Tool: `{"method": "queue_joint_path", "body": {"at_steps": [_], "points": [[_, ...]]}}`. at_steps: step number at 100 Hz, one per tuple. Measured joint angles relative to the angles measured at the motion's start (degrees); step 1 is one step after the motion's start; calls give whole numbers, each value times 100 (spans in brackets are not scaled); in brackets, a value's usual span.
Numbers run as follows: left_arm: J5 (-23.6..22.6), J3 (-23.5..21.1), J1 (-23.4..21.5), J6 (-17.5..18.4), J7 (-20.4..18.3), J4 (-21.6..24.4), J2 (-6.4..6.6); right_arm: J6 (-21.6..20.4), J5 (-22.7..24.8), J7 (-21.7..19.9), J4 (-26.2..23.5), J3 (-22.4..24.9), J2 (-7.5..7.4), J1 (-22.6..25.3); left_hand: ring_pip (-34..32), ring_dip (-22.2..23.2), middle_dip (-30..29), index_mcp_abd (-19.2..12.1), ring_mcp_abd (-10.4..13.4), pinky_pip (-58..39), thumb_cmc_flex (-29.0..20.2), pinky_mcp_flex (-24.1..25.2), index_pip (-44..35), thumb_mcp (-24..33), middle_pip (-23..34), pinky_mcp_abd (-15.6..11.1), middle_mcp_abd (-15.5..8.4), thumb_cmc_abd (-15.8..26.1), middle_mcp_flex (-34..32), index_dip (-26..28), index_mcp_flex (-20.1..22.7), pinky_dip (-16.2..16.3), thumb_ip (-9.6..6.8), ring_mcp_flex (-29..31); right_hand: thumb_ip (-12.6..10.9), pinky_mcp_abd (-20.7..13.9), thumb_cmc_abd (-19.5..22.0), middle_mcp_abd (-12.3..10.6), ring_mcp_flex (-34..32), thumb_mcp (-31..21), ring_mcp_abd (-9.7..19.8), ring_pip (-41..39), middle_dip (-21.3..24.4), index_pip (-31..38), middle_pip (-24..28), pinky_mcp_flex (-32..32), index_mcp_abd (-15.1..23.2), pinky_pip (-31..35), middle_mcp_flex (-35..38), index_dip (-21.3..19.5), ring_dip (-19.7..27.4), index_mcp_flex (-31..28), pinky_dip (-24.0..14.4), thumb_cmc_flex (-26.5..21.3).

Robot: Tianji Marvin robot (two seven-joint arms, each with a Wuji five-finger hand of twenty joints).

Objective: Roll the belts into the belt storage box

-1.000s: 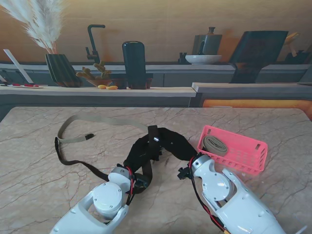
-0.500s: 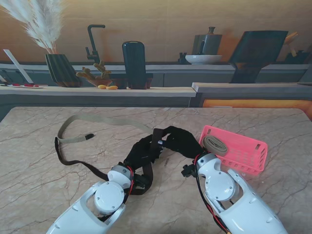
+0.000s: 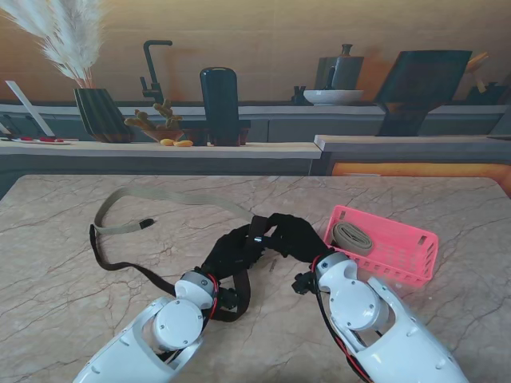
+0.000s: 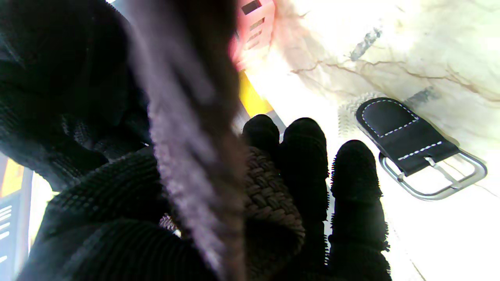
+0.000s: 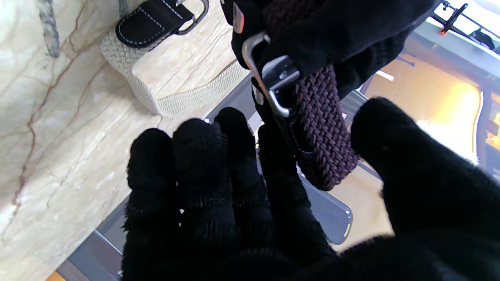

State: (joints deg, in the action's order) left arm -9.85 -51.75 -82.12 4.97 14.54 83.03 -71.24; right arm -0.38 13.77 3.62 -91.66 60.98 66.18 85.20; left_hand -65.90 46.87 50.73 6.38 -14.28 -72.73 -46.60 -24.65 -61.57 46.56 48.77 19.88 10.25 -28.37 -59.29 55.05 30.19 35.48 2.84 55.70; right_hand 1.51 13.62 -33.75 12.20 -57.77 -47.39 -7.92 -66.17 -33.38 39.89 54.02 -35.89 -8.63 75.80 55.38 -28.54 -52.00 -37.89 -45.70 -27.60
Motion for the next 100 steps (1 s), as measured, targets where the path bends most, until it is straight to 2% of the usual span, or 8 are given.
{"method": "queue_joint_path", "body": {"at_steps": [19,25,36,52,55,61,71,100], "points": [[-50,7,3,25,3,-45,29,383,-249,31,12,-141,51,-97,4,0,5,150,-1,0,-6,1,-51,-2,48,1,2,0,0,-7,0,0,0,0,104,8,0,1,-53,-4,-2,-15,65,79,32,-65,-35,85,51,-64,107,-23,104,2],[-62,8,3,48,3,-52,35,479,-283,49,26,-187,77,-128,6,0,6,150,-1,0,-19,1,-52,-11,48,1,4,0,0,-7,-3,0,0,0,105,8,0,33,118,18,-8,-6,120,95,33,165,-31,95,-199,-84,198,91,192,8],[-65,2,3,93,19,-43,35,490,-283,35,105,-263,107,-174,12,0,6,150,-1,0,-60,1,-52,-65,48,1,11,4,0,-7,-58,0,0,0,113,6,0,164,754,196,-56,262,205,110,-75,698,102,56,-962,-91,275,565,285,57],[-112,-18,-7,102,53,-4,34,448,-659,5,169,-262,139,-174,63,0,7,150,-1,0,-61,1,-59,-69,48,1,11,4,0,-7,-58,0,0,0,113,-59,4,84,744,63,-36,338,286,61,-124,649,250,46,-895,-25,282,684,286,-138],[-116,-20,-8,102,56,1,34,445,-699,5,170,-259,142,-171,63,0,8,150,-1,0,-61,4,-62,-69,48,2,11,4,0,-7,-58,0,0,0,132,-60,6,33,739,63,-35,338,324,62,-146,618,251,46,-782,88,282,684,286,-284],[-124,-23,-10,96,66,5,34,417,-705,7,173,-254,145,-164,65,0,11,150,-1,0,-61,13,-107,-73,48,2,11,4,0,-7,-58,0,0,0,472,-61,10,-13,562,97,-17,349,364,224,-157,505,262,45,-578,606,297,684,286,-600],[-155,-23,-13,84,87,14,34,317,-678,68,205,-252,154,-157,66,0,14,85,-1,0,-61,28,-133,-97,49,2,11,4,0,-12,-55,0,3,0,485,-62,217,-124,384,341,3,353,437,600,-220,388,271,44,-310,1267,302,686,285,-1031],[-251,-6,20,53,91,17,35,50,-596,390,319,-290,212,-132,128,0,14,-50,-1,0,-61,32,-134,-142,49,2,11,4,0,-21,-55,0,4,0,505,-138,279,-196,403,485,75,404,491,735,-220,371,300,-44,-359,1374,355,593,285,-1017]]}}
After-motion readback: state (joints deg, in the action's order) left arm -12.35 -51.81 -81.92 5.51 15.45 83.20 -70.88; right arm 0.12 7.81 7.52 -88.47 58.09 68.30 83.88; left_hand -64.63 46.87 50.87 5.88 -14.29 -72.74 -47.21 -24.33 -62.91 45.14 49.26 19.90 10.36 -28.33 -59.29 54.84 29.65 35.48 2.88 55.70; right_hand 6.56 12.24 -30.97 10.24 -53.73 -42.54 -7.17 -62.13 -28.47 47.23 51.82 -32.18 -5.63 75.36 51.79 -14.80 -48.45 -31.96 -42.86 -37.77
